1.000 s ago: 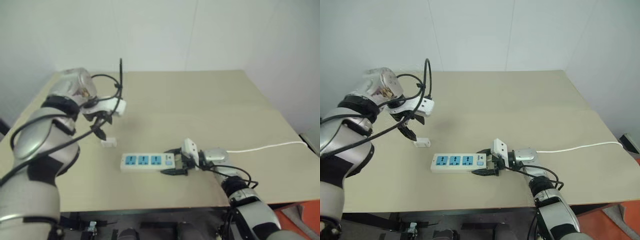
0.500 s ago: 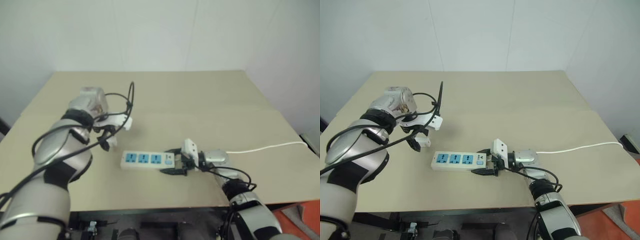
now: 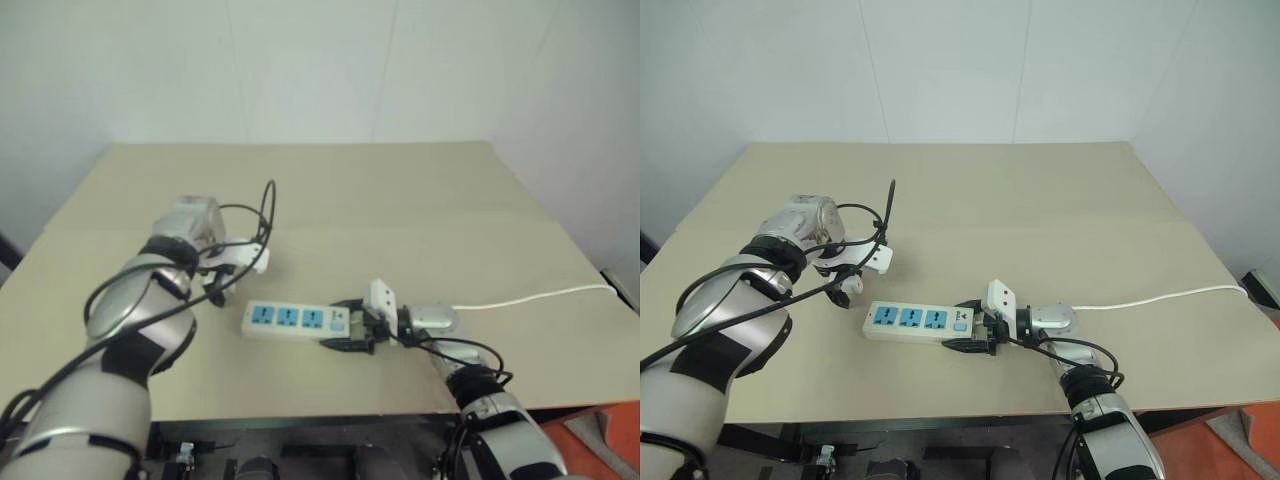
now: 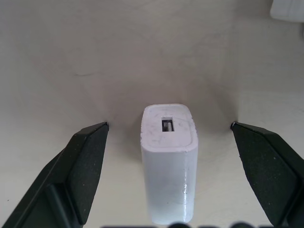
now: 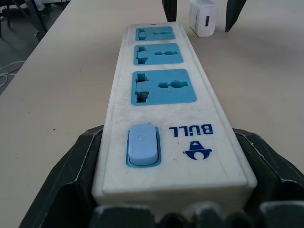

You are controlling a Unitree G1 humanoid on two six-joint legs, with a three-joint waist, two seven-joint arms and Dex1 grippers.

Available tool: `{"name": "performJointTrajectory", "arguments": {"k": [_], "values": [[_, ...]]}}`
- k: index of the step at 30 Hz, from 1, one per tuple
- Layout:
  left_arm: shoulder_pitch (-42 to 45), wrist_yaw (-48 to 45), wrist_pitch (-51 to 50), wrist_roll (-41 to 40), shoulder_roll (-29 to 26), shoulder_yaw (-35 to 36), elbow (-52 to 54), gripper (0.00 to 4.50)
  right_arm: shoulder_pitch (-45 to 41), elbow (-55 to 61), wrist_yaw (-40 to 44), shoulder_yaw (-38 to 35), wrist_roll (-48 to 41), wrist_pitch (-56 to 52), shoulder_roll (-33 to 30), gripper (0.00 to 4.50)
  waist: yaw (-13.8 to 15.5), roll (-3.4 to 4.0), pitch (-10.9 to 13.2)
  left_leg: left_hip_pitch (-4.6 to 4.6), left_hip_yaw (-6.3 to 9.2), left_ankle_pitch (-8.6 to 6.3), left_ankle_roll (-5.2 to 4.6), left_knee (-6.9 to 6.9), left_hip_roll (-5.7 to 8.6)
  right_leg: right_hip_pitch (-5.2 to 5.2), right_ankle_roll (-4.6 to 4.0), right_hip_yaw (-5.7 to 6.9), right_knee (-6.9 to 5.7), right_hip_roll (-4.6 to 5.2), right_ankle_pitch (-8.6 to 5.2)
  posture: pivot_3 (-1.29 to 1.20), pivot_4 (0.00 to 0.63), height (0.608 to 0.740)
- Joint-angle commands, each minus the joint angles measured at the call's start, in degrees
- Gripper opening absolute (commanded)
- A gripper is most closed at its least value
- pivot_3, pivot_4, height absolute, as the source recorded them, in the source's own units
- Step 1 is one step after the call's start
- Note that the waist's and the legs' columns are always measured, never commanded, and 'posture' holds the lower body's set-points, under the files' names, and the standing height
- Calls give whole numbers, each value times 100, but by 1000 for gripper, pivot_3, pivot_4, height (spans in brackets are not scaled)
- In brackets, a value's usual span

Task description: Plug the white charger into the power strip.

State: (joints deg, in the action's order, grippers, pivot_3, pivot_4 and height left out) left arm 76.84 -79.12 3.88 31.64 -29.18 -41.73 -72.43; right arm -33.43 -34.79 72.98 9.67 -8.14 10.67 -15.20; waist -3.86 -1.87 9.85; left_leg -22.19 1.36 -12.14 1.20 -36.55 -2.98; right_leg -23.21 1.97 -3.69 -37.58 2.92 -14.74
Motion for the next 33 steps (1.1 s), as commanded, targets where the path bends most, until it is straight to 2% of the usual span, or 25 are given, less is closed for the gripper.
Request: {"name": "performJointTrajectory", "arguments": {"k": [1, 2, 6, 13, 19, 24, 30, 33], "values": [[44, 142, 71, 57, 76, 168, -37, 4500, 90, 102, 21, 56, -78, -90, 39, 3409, 3, 0, 0, 1, 0, 0, 0, 0, 0, 1, 0, 0, -1, 0, 0, 0, 150, 740], [55, 131, 74, 69, 84, 192, -42, 4119, 89, 103, 15, 55, -78, -92, 40, 3409, 4, 0, 0, 2, 0, 0, 0, -1, 0, 2, 0, 0, -1, 1, 0, 0, 150, 740], [77, 162, 101, 103, 116, 289, -65, 3140, 74, 82, 5, 60, -76, -91, 45, 3409, 5, 0, -1, 5, 1, 0, 0, -2, 1, 4, 0, 0, -6, 1, 0, 0, 150, 740], [93, 158, 199, 174, 149, 440, -79, 1092, 58, 51, -2, 67, -73, -113, 55, 3409, 5, 0, -1, 5, 1, 0, 0, -4, 1, 5, 0, 0, -5, 1, 0, 0, 150, 740], [207, 14, 261, 58, 129, 704, -27, 1021, 43, 39, 18, 76, -74, -132, 65, 3409, -1, 0, -1, 3, 1, 0, 0, -4, 1, 5, 0, 0, -3, 1, 0, 0, 150, 740], [435, -268, 476, -597, -64, 1484, 93, 1021, -47, -79, 91, 102, -63, -97, 118, 3409, -15, -1, 0, -6, 2, 0, 0, -4, 0, -4, 0, 0, -2, 0, 0, 0, 150, 740], [271, -326, 481, -2246, -158, 3186, 407, 1021, -169, -274, 200, 124, -46, -13, 184, 3409, -37, -1, 0, -2, 2, 0, 0, -5, -1, -3, 0, 0, -5, 0, 0, 0, 150, 740], [117, -510, -112, -3100, -160, 3946, 893, 1021, -204, -365, 283, 137, -25, 40, 190, 3409, -43, 0, 0, -1, 2, 0, 0, -6, -1, -3, -1, 0, -7, 1, 1, 0, 150, 740]]}}
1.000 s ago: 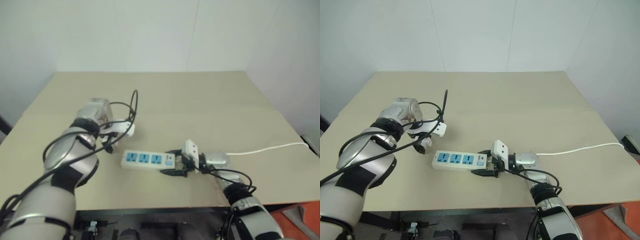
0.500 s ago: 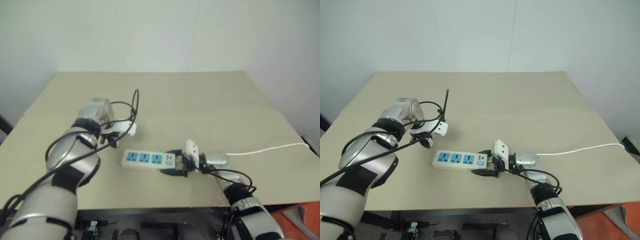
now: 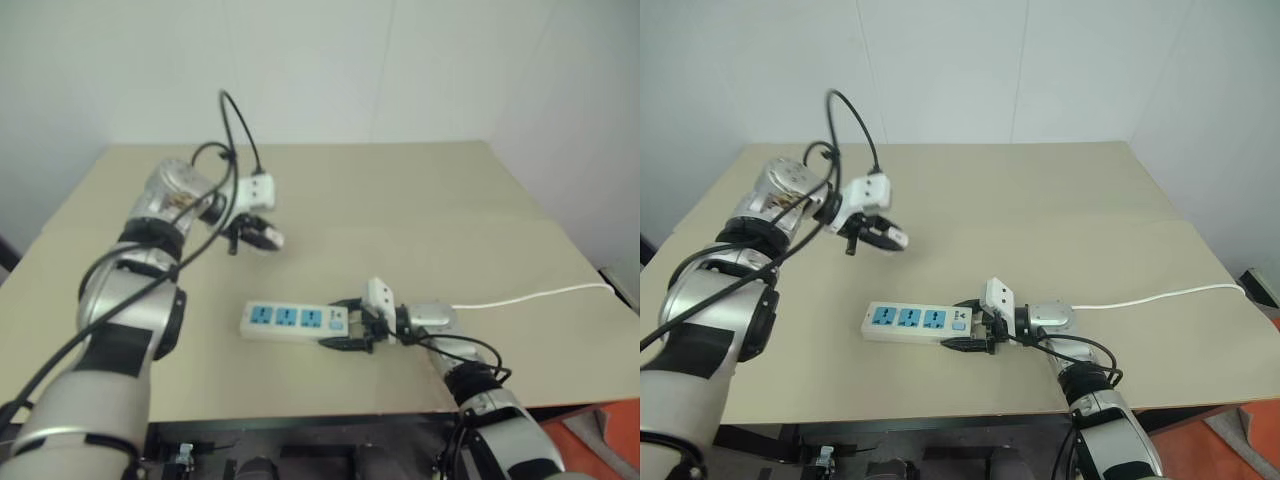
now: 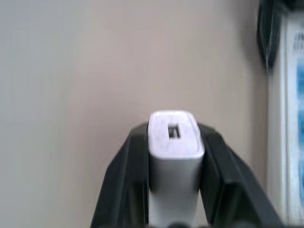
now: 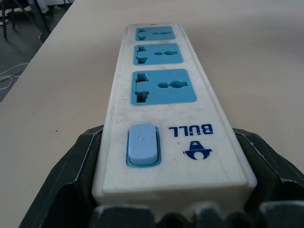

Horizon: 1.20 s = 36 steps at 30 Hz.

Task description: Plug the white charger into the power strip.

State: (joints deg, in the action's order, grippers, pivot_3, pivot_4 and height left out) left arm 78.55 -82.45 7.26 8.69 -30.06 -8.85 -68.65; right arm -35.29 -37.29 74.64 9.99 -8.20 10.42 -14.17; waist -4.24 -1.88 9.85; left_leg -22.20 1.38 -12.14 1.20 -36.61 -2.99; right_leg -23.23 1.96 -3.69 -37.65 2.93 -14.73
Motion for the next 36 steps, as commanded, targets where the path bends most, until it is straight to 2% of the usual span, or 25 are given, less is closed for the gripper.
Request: {"name": "performJointTrajectory", "arguments": {"k": [1, 3, 6, 11, 16, 21, 36], "values": [[-147, -293, -697, -1062, -89, 849, 735, 1021, -36, -155, 142, 107, -12, 85, 89, 3409, -10, 0, 0, 1, 0, 0, 0, 0, 0, 0, 0, 0, -2, 0, 0, 0, 150, 740], [-188, -619, -1682, -1339, -152, 963, 1023, 1021, -74, -230, 171, 109, -2, 121, 99, 3409, -23, 0, 0, 2, 0, 0, 0, 0, -1, 0, -2, 0, -4, -1, 1, 0, 150, 740], [-772, -888, -2370, -1856, -167, 1112, 2064, 1021, -118, -312, 204, 115, 6, 171, 117, 3409, -84, 2, -1, 5, 0, 0, 0, 0, 0, 1, -2, -1, -8, -1, 1, 0, 150, 740], [-2083, -374, -2701, -2755, 197, 1569, 3835, 1021, -207, -469, 219, 117, 30, 291, 152, 3409, -117, 2, -1, 10, 6, 0, 1, -1, -1, 9, -28, -2, -20, 1, 16, 0, 150, 740], [-2932, -291, -3059, -3392, 444, 1572, 4760, 1021, -266, -535, 202, 100, 31, 322, 193, 3409, -130, 2, -2, 13, 6, 0, 0, -4, -1, 8, -32, -4, -26, 1, 18, 0, 150, 740], [-3597, -438, -2459, -3302, 655, 1153, 4959, 1021, -237, -547, 208, 139, 49, 353, 249, 3409, -132, 3, -4, 24, 3, 0, 1, -4, 0, 19, -32, -7, -21, 1, 19, 0, 150, 740], [-4054, -958, -1635, -3101, 519, 483, 4645, 1021, -233, -511, 235, 150, 43, 307, 246, 3409, -133, 3, -4, 23, 3, 0, 0, -2, -1, 16, -32, -11, -17, -3, 18, 0, 150, 740]]}}
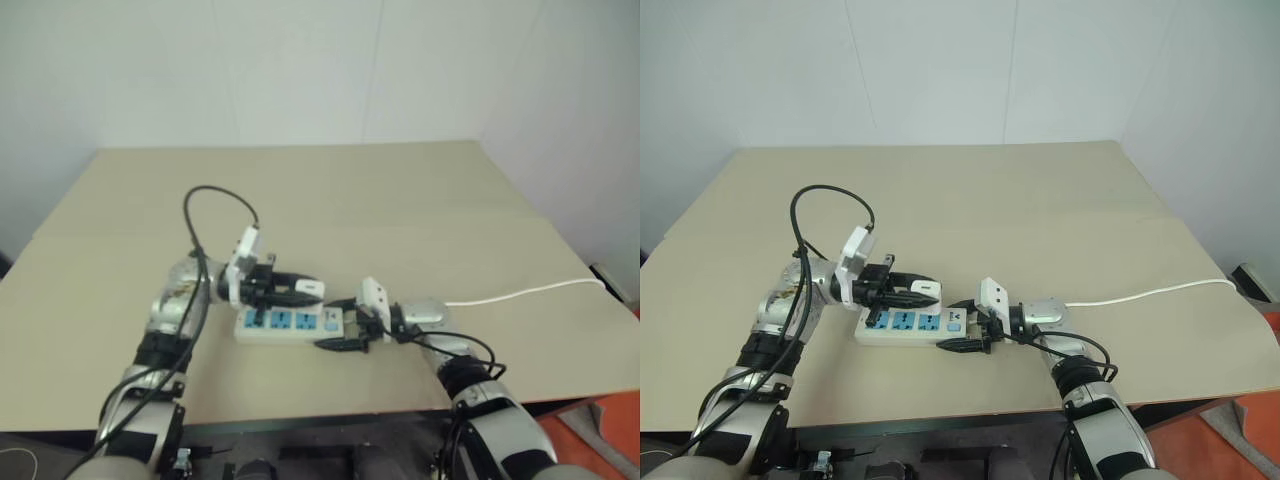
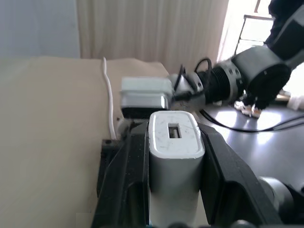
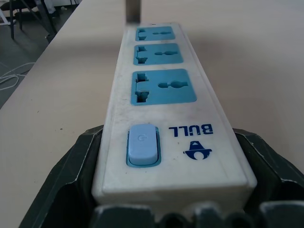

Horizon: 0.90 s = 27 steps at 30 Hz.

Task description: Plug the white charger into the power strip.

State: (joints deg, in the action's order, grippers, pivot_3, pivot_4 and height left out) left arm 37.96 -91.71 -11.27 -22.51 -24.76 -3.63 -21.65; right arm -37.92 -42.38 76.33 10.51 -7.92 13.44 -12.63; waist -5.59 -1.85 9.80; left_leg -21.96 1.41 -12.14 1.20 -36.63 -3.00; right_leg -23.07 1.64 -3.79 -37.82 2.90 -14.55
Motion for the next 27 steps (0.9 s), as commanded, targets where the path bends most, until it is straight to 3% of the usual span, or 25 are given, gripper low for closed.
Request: {"name": "performJointTrajectory", "arguments": {"k": [1, 27], "values": [[3, -11, 303, 48, 3, -46, -107, 1021, 30, -1, 66, 97, 14, 4, 93, 3409, 4, 0, 0, -1, 0, 0, 0, 0, 0, 0, 0, 0, 0, 0, 0, 0, 150, 740], [-127, 244, 855, 277, 112, -128, -588, 1021, 72, 64, 42, 91, 4, -22, 75, 3409, 5, 0, 0, -3, 0, 0, 0, 0, 0, 0, 2, 0, 4, 0, -1, 0, 150, 740]]}}
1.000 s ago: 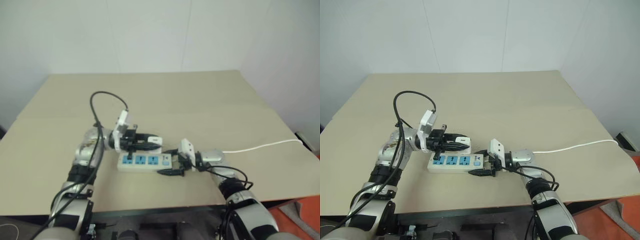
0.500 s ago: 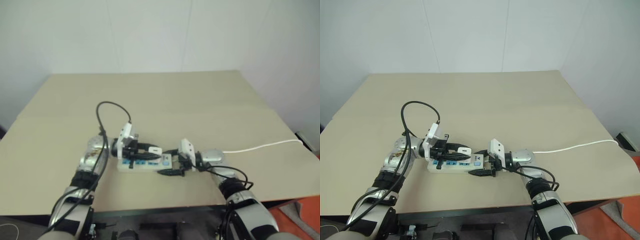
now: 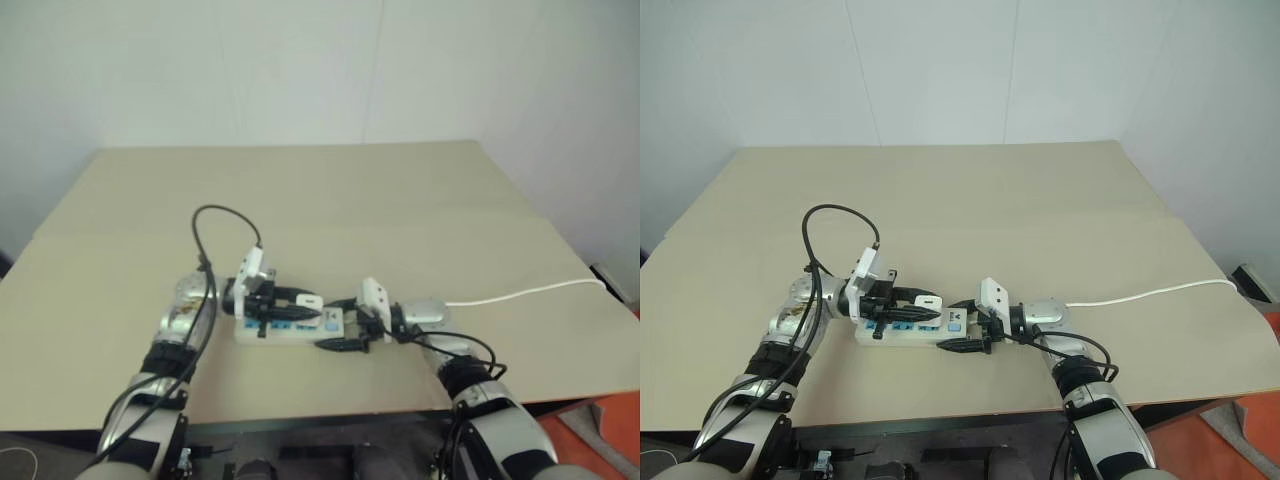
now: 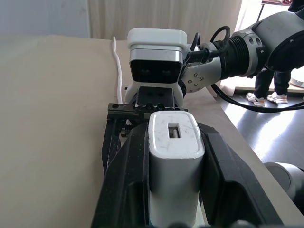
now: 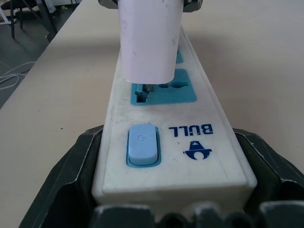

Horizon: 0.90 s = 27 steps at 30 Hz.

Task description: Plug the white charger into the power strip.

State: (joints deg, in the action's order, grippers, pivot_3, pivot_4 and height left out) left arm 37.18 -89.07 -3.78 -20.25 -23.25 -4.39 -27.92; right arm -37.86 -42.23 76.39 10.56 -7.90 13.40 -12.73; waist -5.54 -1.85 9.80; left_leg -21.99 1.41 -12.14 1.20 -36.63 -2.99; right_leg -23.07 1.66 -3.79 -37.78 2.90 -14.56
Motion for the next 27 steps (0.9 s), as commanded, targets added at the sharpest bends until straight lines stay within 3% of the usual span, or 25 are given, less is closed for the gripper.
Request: {"name": "performJointTrajectory", "arguments": {"k": [1, 27], "values": [[-68, -24, 112, 54, -38, -67, 50, 1021, 66, 49, 36, 87, 2, -20, 86, 3409, 0, 0, 0, 0, 0, 0, 0, 0, 0, 0, 1, 0, 0, 0, 0, 0, 150, 740], [-505, 88, 452, 325, -241, -176, -283, 1021, 92, 89, 34, 80, -8, -59, 76, 3409, -6, -2, -6, 6, 0, -1, -1, 3, -1, 3, 9, 0, 3, -1, -5, 0, 150, 740]]}}
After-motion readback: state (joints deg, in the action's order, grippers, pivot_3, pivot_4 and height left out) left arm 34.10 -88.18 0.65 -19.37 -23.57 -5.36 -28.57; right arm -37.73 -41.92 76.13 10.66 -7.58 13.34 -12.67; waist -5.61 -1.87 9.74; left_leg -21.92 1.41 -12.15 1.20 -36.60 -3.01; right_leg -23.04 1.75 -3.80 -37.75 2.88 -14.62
